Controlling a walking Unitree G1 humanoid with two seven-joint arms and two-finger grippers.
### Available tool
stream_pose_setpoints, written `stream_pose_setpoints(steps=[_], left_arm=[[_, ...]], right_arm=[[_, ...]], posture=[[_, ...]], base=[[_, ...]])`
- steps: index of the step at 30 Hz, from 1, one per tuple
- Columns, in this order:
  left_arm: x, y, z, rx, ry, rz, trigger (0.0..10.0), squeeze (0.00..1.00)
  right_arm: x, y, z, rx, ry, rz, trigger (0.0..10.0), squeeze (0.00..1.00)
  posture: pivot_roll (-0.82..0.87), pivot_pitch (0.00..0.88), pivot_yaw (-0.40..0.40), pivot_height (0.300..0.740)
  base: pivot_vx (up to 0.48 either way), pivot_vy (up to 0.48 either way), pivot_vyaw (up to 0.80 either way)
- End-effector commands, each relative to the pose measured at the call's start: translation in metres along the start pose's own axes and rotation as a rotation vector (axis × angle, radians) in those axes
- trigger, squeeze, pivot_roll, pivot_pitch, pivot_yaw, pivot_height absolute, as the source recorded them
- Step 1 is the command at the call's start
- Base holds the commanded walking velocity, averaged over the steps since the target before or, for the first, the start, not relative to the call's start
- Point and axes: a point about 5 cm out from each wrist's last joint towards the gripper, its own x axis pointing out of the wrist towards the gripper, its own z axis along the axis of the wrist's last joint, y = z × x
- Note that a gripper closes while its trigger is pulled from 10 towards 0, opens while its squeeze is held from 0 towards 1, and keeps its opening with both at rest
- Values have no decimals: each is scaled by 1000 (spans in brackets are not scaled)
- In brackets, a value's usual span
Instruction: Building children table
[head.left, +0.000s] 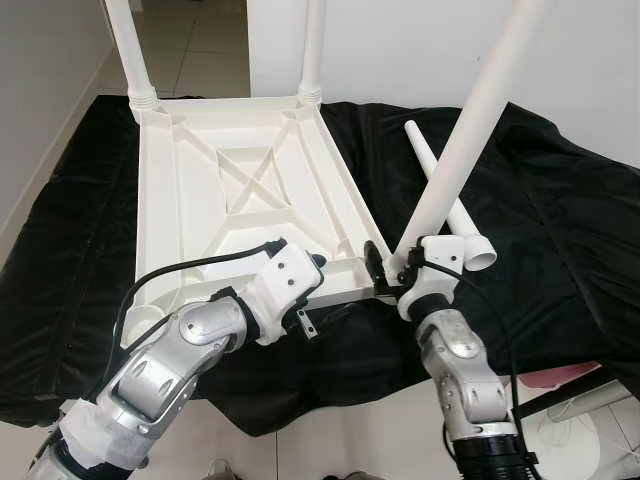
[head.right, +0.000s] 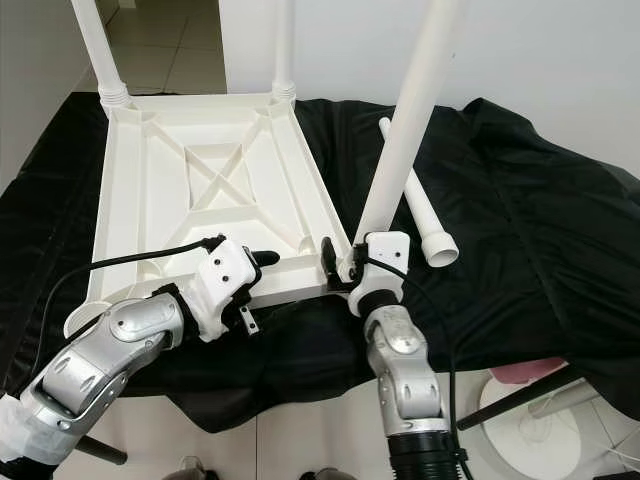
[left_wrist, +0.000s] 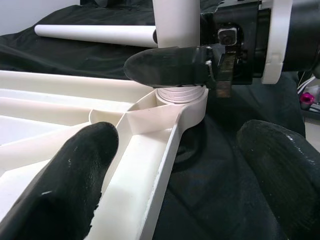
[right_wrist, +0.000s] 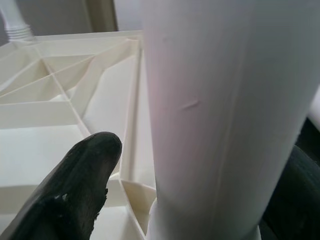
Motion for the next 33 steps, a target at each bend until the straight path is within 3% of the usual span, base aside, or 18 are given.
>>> stream_pose_setpoints(steps=[1, 13, 17, 26, 27, 28, 29, 33], left_arm=[[2, -6, 2, 21, 2, -111, 10000, 0], [2, -2, 2, 29, 3, -102, 10000, 0], [3, 0, 3, 34, 3, -99, 10000, 0], [4, 2, 4, 38, 2, -96, 10000, 0], [4, 1, 4, 36, 0, -97, 10000, 0], [4, 1, 4, 36, 0, -97, 10000, 0], [7, -4, 3, 24, -6, -108, 10000, 0], [8, -6, 2, 16, -6, -110, 10000, 0]], right_arm=[[1, -4, -4, 16, 8, 62, 10000, 0], [15, -29, -6, -107, 35, 381, 10000, 0], [23, -35, -6, -158, 36, 428, 10000, 0], [29, -37, -12, -176, 55, 494, 10000, 0], [31, -37, -13, -180, 60, 498, 5294, 0], [31, -37, -13, -180, 60, 498, 5294, 0], [33, -38, -15, -189, 67, 504, 0, 0], [33, -38, -17, -190, 70, 509, 0, 0]], posture=[[0, 67, -88, 740], [-4, 69, -79, 740], [-4, 69, -77, 740], [4, 68, -74, 740], [4, 69, -71, 740], [4, 69, -71, 740], [7, 69, -72, 740], [9, 70, -72, 740]], base=[[0, 0, 0], [0, 0, 0], [0, 0, 0], [0, 0, 0], [0, 0, 0], [0, 0, 0], [0, 0, 0], [0, 0, 0]])
